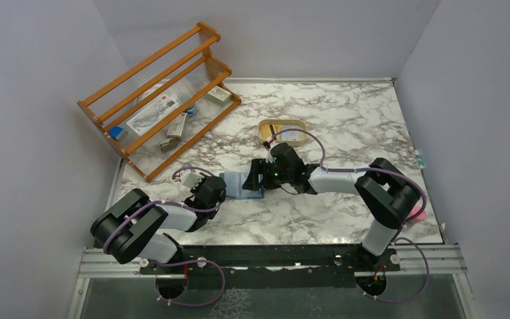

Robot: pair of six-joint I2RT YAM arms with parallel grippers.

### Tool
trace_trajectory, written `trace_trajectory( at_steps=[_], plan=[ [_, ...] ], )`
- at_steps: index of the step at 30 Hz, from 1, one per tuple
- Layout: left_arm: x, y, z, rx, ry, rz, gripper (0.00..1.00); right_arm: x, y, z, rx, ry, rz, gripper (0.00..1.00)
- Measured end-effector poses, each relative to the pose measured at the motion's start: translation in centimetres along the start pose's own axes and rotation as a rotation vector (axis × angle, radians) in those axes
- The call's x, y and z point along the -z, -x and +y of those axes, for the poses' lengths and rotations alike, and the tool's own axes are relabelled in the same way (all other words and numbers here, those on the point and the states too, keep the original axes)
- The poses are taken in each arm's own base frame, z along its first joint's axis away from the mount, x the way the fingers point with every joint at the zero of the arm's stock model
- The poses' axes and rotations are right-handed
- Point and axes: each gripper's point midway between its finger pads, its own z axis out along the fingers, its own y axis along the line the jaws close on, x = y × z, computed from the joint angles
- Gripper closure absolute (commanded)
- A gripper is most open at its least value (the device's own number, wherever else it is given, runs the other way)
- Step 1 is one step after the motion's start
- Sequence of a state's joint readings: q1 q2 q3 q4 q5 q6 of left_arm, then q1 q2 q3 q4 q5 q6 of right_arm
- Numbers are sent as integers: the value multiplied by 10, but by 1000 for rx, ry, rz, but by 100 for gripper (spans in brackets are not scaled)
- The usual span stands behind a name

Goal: Take the credit cards out of the card holder

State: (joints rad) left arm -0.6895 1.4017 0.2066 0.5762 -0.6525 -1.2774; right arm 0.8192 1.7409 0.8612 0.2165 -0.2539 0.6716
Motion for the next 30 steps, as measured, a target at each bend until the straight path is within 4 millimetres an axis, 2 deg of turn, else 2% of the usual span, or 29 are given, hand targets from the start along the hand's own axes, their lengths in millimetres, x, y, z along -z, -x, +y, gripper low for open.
trace_trajectory(
  at_steps=[7,18,30],
  plan=[
    [0,0,0,0,0,0,100,-2,-1,5,-7,18,11,21],
    [0,0,0,0,0,0,100,-5,17,41,34,90,-20,21],
    [0,0,0,0,0,0,100,-9,9,37,30,72,11,21]
  ],
)
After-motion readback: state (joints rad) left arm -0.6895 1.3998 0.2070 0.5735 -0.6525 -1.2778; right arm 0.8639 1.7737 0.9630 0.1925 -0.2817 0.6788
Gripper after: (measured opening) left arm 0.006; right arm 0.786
